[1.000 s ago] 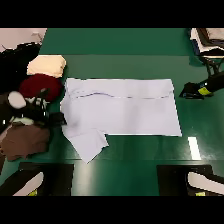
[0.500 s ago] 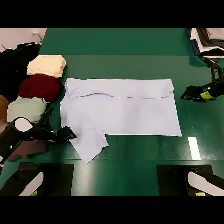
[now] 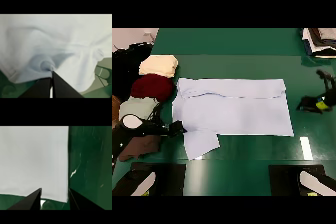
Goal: Fold the shirts.
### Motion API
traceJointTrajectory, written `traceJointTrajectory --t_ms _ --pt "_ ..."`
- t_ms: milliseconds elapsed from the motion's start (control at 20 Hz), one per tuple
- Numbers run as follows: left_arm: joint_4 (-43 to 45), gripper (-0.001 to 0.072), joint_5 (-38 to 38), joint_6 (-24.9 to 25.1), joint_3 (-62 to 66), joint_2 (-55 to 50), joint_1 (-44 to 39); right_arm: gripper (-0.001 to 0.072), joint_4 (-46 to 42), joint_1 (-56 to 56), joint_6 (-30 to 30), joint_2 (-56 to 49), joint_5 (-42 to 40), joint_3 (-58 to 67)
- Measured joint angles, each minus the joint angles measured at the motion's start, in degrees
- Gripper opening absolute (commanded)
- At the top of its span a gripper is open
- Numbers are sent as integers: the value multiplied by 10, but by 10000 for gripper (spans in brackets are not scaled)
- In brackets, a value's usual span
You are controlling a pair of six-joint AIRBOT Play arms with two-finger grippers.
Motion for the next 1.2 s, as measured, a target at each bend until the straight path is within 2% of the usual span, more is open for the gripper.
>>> traceJointTrajectory --t_ms 50,100,300,500,550,700,750,1000,1200 --pt "-1 22 -4 4 10 0 0 418 -2 -19 0 9 1 -29" --pt "-2 21 -6 7 18 0 0 485 1 -44 0 18 0 -62" --pt "-3 21 -9 14 33 0 0 470 63 -139 -4 34 -19 -177" --pt "-4 21 -9 16 37 0 0 437 126 -165 -16 33 -59 -239" --pt "-4 21 -9 16 37 0 0 388 133 -159 -18 29 -67 -246" --pt "-4 20 -13 16 38 0 0 59 150 -128 -21 7 -77 -256" --pt "-3 20 -16 16 38 0 0 15 152 -117 -21 2 -81 -258" --pt "9 18 -59 16 38 8 0 14 103 -83 -23 35 -79 -262" --pt "27 19 -103 -12 38 82 0 13 75 -94 -23 115 -28 -262"
